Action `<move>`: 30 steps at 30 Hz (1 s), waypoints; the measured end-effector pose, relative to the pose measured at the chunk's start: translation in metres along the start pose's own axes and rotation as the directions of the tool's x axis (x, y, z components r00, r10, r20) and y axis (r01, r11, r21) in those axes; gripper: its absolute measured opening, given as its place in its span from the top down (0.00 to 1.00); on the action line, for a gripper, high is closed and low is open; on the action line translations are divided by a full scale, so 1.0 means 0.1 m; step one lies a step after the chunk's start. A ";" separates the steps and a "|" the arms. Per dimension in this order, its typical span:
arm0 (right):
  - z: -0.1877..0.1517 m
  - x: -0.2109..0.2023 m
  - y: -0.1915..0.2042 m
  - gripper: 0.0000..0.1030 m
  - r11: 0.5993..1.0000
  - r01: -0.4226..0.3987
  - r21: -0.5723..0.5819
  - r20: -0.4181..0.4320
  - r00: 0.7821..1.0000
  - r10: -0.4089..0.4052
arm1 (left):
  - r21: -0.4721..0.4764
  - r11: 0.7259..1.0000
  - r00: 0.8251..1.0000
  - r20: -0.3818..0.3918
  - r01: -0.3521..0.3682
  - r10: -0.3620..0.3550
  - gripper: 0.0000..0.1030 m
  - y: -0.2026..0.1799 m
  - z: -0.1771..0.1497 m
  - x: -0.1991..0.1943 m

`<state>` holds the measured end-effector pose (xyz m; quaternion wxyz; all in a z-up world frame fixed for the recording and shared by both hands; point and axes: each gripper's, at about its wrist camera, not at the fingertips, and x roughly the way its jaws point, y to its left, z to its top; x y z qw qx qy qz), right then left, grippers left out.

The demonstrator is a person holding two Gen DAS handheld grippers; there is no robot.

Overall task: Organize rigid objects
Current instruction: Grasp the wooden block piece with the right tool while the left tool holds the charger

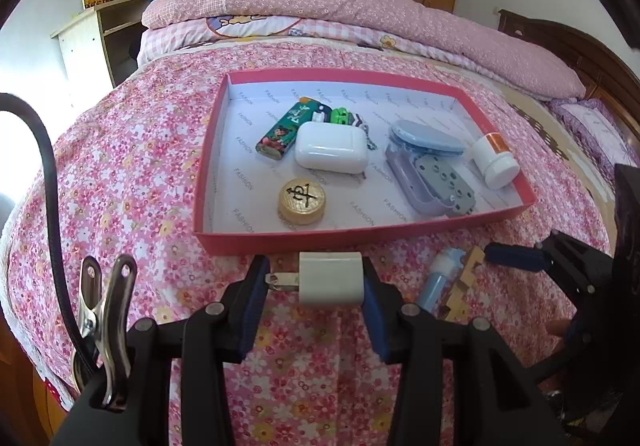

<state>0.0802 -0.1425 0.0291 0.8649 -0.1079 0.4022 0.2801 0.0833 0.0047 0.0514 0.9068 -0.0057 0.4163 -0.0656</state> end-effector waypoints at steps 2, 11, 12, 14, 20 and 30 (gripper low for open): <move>0.03 0.06 -0.02 0.03 1.000 0.014 -0.019 -0.010 1.000 -0.014 | -0.007 1.000 1.000 0.009 0.007 -0.007 0.55 0.03 0.00 0.00; 0.01 0.09 0.04 0.04 0.982 0.151 0.110 -0.020 0.988 -0.150 | -0.023 0.998 0.998 0.025 0.052 -0.052 0.55 0.10 -0.02 0.01; -0.02 0.07 0.07 0.04 0.975 0.175 0.138 -0.017 0.985 -0.174 | -0.022 0.998 0.998 0.032 0.053 -0.052 0.55 0.12 -0.02 -0.01; -0.08 0.00 0.12 0.05 0.959 0.213 0.187 -0.010 0.977 -0.215 | -0.021 0.998 0.997 0.053 0.060 -0.059 0.55 0.13 -0.03 -0.05; -0.20 -0.11 0.16 0.46 0.960 0.223 0.167 -0.033 0.975 -0.220 | -0.013 0.997 0.995 0.075 0.074 -0.073 0.55 0.16 -0.03 -0.12; -0.21 -0.15 0.35 0.88 0.973 0.190 0.134 -0.026 0.982 -0.188 | -0.026 0.997 0.995 0.065 0.079 -0.077 0.55 0.18 -0.07 -0.11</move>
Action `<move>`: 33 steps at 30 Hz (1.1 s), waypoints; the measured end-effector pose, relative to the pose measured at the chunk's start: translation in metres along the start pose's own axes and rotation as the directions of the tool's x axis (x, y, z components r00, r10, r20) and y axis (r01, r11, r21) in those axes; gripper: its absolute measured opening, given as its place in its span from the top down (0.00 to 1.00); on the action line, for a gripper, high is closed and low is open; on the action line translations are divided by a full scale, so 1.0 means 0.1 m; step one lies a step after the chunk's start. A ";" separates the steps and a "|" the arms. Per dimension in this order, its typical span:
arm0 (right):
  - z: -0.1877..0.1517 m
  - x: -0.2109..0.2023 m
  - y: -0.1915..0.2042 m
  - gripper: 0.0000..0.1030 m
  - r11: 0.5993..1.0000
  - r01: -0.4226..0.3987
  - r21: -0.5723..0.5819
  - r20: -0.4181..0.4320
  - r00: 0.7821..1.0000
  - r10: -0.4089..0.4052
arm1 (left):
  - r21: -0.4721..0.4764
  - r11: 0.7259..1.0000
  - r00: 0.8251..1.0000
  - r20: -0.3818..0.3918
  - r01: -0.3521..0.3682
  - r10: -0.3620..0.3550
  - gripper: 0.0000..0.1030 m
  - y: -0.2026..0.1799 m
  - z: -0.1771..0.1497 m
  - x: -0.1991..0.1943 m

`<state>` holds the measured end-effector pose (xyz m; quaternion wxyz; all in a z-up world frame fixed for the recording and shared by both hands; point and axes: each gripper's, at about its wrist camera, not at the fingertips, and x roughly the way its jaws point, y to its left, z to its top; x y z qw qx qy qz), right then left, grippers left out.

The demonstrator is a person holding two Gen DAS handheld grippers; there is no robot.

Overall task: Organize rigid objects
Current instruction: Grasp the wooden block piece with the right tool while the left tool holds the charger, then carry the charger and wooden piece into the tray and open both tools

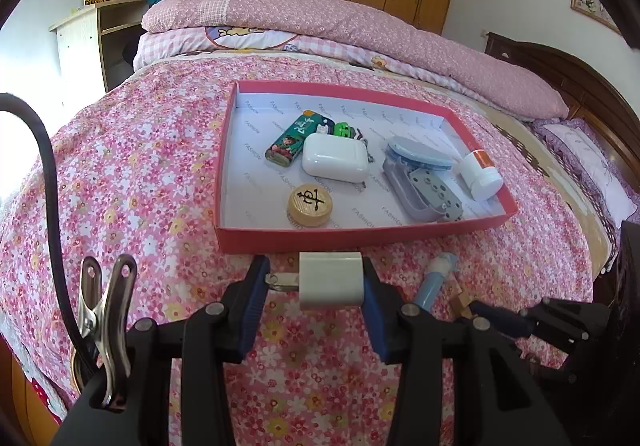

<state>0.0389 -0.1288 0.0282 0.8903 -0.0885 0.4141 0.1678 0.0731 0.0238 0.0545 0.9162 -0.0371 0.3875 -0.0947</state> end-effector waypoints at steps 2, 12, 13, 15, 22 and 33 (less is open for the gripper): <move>-0.02 -0.01 0.02 0.88 1.000 -0.029 0.011 -0.006 1.000 0.029 | -0.001 1.000 1.000 0.001 0.003 -0.003 0.55 0.00 0.00 -0.01; 0.00 -0.12 -0.15 0.88 0.990 -0.090 0.111 0.028 0.996 0.087 | -0.009 1.000 1.000 0.012 0.013 -0.013 0.55 -0.01 0.03 -0.09; 0.01 -0.14 -0.18 0.88 0.988 -0.094 0.123 0.035 0.995 0.090 | -0.008 1.000 1.000 0.014 0.012 -0.012 0.55 -0.01 0.04 -0.10; 0.03 -0.16 -0.22 0.88 0.985 -0.103 0.138 0.046 0.994 0.098 | -0.006 1.000 1.000 0.019 0.012 -0.012 0.55 -0.01 0.08 -0.11; 0.15 -0.19 -0.36 0.88 0.980 -0.111 0.167 0.071 0.992 0.100 | -0.003 1.000 1.000 0.021 0.022 -0.022 0.55 0.00 0.25 -0.06; 0.60 -0.25 -0.60 0.88 0.985 -0.084 0.152 0.137 0.989 0.063 | 0.019 0.999 1.000 0.015 0.027 -0.027 0.55 -0.06 0.56 0.23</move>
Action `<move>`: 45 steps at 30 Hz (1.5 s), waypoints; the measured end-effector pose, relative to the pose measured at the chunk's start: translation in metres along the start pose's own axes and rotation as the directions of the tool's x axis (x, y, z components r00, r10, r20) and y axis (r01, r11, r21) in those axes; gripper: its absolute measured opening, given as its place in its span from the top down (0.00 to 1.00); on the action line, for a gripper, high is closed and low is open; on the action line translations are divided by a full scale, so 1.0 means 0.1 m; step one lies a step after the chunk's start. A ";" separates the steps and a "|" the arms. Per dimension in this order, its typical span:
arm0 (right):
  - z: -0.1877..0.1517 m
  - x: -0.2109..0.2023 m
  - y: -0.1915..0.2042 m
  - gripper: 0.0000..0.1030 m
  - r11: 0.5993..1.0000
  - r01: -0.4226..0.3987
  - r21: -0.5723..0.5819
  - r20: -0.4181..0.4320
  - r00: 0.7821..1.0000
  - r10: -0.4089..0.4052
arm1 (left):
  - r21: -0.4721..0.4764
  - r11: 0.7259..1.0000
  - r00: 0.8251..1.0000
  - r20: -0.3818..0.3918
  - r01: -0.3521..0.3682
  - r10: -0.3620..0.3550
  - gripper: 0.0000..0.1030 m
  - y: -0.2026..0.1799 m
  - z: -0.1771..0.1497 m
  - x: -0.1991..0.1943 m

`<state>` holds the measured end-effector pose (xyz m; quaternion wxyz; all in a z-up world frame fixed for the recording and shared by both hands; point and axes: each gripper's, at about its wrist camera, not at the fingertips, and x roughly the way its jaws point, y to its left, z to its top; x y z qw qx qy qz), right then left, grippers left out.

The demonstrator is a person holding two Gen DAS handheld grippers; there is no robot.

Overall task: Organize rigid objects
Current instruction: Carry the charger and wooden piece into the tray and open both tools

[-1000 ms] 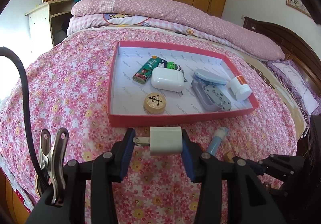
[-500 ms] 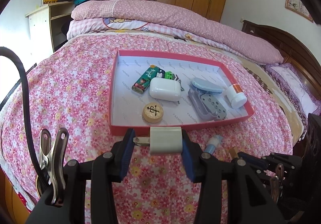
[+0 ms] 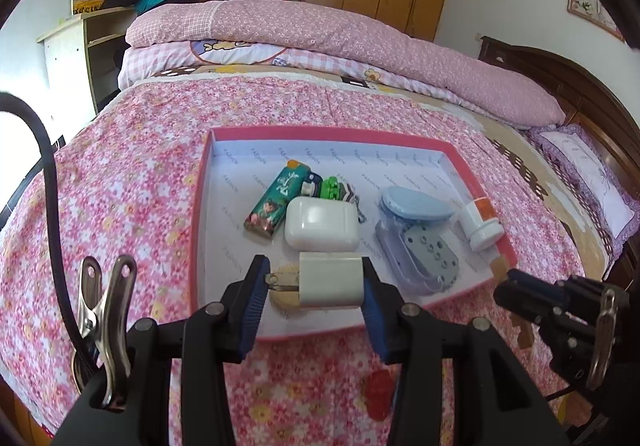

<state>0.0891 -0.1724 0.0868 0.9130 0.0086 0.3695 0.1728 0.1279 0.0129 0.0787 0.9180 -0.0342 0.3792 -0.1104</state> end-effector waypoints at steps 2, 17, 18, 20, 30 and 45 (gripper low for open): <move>0.08 0.05 -0.05 0.88 1.000 0.001 0.008 0.001 1.000 -0.001 | 0.006 1.000 1.000 -0.003 -0.001 0.001 0.55 -0.01 0.04 0.05; 0.42 0.65 -0.28 0.88 0.999 0.012 0.038 -0.066 0.998 -0.009 | 0.028 1.000 0.999 -0.030 -0.015 0.016 0.55 -0.04 0.17 0.42; 0.43 0.67 -0.29 0.88 0.999 0.015 0.039 -0.066 0.998 -0.012 | 0.032 0.999 0.999 -0.026 -0.019 0.020 0.55 -0.04 0.18 0.43; 0.44 0.72 -0.31 0.88 0.999 0.021 0.042 -0.070 0.997 -0.018 | 0.039 0.999 1.000 -0.016 -0.025 0.026 0.55 -0.05 0.20 0.44; 0.49 0.83 -0.41 0.88 0.997 0.056 0.058 -0.071 0.996 -0.051 | 0.013 1.000 1.000 -0.011 -0.025 0.025 0.47 -0.01 0.35 0.59; 0.58 0.61 -0.42 0.70 0.997 0.031 0.071 0.017 0.999 -0.033 | -0.008 0.998 0.998 0.005 -0.056 0.056 0.45 0.03 0.43 0.49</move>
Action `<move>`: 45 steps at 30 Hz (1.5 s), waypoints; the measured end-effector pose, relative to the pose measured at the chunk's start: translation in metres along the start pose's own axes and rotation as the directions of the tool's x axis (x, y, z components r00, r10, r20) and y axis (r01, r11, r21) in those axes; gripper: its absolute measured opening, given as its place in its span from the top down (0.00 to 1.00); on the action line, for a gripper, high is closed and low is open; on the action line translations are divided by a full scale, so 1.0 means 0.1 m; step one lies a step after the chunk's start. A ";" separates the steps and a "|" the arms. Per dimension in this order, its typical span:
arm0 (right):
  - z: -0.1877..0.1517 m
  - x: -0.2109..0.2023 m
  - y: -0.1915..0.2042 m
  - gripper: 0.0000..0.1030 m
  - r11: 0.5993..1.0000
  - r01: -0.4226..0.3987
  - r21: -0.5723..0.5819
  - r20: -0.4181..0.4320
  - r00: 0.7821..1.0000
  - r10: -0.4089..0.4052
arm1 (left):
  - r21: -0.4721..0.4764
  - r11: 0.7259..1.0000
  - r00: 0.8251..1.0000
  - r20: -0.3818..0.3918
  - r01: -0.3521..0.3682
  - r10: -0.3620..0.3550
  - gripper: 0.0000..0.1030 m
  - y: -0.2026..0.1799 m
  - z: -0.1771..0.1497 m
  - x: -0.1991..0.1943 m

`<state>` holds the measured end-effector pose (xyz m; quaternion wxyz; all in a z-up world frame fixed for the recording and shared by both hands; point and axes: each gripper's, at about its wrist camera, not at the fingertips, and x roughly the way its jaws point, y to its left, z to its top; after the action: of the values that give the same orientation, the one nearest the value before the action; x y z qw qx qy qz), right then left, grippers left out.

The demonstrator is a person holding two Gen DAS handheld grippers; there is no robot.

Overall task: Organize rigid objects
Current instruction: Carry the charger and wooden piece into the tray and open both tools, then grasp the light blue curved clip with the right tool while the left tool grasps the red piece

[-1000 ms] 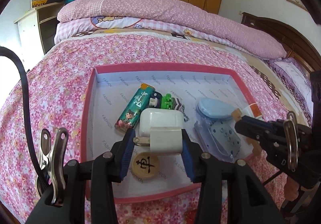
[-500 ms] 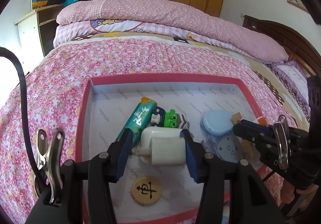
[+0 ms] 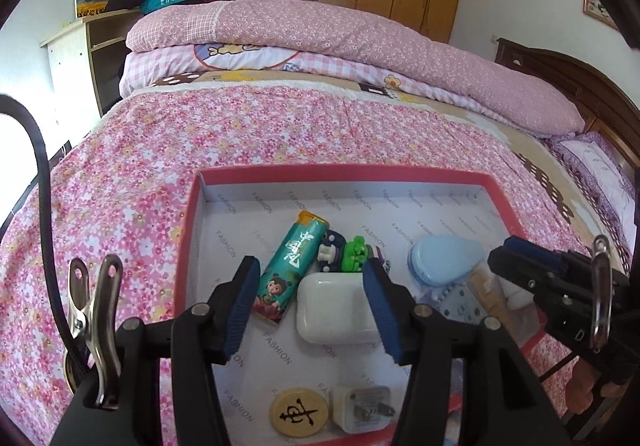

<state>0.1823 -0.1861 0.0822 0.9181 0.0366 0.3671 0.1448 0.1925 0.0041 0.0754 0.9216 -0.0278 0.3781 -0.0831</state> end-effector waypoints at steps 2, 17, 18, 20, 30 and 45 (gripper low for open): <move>-0.01 -0.06 0.02 0.68 1.000 0.002 -0.004 0.010 1.000 -0.002 | 0.008 1.000 1.000 -0.001 -0.004 0.004 0.45 -0.02 -0.01 -0.06; -0.47 -0.48 0.29 0.65 0.998 -0.048 -0.041 -0.025 0.999 0.047 | 0.011 1.000 1.000 0.012 0.017 -0.017 0.45 -0.08 -0.35 -0.57; -0.50 -0.49 0.31 0.65 0.998 -0.053 -0.040 -0.031 0.998 0.052 | 0.012 1.000 1.000 0.012 0.017 -0.017 0.45 -0.07 -0.39 -0.61; -0.59 -0.52 0.36 0.65 0.997 -0.064 -0.035 -0.043 0.997 0.062 | 0.011 1.000 1.000 0.015 0.015 -0.015 0.45 -0.06 -0.44 -0.67; -0.97 -0.44 0.62 0.65 0.993 -0.116 0.017 -0.137 0.984 0.117 | 0.001 1.000 1.000 -0.018 0.001 -0.001 0.45 0.04 -0.88 -0.83; -0.98 -0.17 0.76 0.65 0.994 -0.053 0.094 -0.157 0.985 0.067 | -0.039 0.999 0.998 -0.061 0.016 -0.018 0.45 0.21 -1.19 -0.77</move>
<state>0.0853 -0.1225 0.0357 0.8784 0.0770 0.4444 0.1582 0.0574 0.0401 0.0415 0.9082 -0.0462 0.4074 -0.0843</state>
